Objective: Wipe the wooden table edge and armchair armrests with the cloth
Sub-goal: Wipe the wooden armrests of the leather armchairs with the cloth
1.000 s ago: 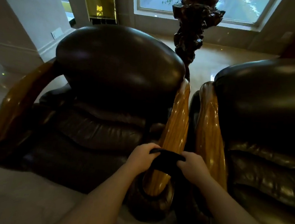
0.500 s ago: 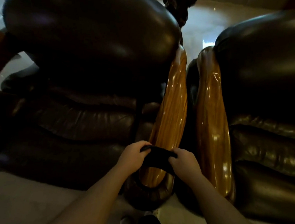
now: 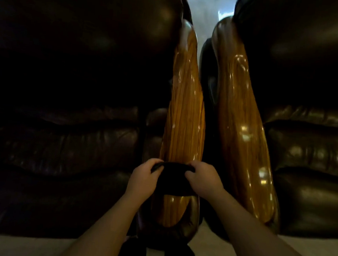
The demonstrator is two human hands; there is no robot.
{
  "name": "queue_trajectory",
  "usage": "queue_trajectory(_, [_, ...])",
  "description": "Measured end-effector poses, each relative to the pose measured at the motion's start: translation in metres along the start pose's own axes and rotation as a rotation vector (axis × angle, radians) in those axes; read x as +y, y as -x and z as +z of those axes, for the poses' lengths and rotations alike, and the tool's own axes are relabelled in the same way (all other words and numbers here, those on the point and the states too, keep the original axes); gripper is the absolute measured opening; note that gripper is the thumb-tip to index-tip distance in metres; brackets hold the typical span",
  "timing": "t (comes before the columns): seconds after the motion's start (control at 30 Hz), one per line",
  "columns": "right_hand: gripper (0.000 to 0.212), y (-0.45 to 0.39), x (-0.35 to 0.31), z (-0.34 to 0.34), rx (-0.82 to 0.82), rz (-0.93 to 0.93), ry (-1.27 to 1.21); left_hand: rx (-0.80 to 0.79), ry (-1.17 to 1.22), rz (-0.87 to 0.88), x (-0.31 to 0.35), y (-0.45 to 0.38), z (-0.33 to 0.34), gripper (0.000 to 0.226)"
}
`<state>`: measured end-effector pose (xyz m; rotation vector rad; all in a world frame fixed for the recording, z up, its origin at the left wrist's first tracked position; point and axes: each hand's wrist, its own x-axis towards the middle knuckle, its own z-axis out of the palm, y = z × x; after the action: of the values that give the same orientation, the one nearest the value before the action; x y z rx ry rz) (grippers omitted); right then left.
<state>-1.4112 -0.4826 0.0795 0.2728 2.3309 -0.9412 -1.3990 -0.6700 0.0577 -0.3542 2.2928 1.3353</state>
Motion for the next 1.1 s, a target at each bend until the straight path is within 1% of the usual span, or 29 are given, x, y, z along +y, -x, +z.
queue_trajectory(0.2, [0.015,-0.006,-0.004,0.014,0.056,0.058,-0.012,-0.009,-0.069,0.048,-0.011,-0.016,-0.005,0.022])
queue_trajectory(0.3, [0.020,-0.009,-0.003,0.021,0.110,0.066,-0.016,0.026,-0.102,0.112,-0.015,-0.024,-0.006,0.022])
queue_trajectory(0.37, [0.023,-0.014,-0.003,0.023,0.216,0.042,0.013,0.068,-0.130,0.172,-0.016,-0.031,-0.003,0.022])
queue_trajectory(0.47, [0.027,-0.022,0.000,0.026,0.421,-0.014,0.088,0.132,-0.172,0.242,-0.018,-0.041,0.004,0.023])
queue_trajectory(0.57, [0.029,-0.029,0.006,0.029,0.540,-0.054,0.092,0.224,-0.220,0.303,-0.018,-0.052,0.014,0.027])
queue_trajectory(0.63, [0.033,-0.033,0.008,0.035,0.626,-0.071,0.096,0.283,-0.239,0.326,-0.018,-0.059,0.020,0.031])
queue_trajectory(0.7, [0.041,-0.035,0.009,0.044,0.740,-0.074,0.117,0.364,-0.266,0.346,-0.017,-0.064,0.027,0.040])
queue_trajectory(0.8, [0.047,-0.032,0.011,0.061,0.877,-0.177,0.187,0.497,-0.411,0.465,-0.021,-0.062,0.035,0.049])
queue_trajectory(0.87, [0.045,-0.030,0.013,0.074,0.887,-0.271,0.194,0.492,-0.484,0.565,-0.026,-0.056,0.042,0.049])
queue_trajectory(0.93, [0.044,-0.029,0.016,0.086,0.856,-0.326,0.182,0.446,-0.479,0.587,-0.032,-0.049,0.050,0.050])
queue_trajectory(1.03, [0.050,-0.035,0.024,0.095,0.773,-0.274,0.133,0.382,-0.417,0.485,-0.035,-0.048,0.060,0.053])
queue_trajectory(1.1, [0.053,-0.041,0.027,0.097,0.732,-0.257,0.129,0.360,-0.427,0.429,-0.036,-0.053,0.065,0.057])
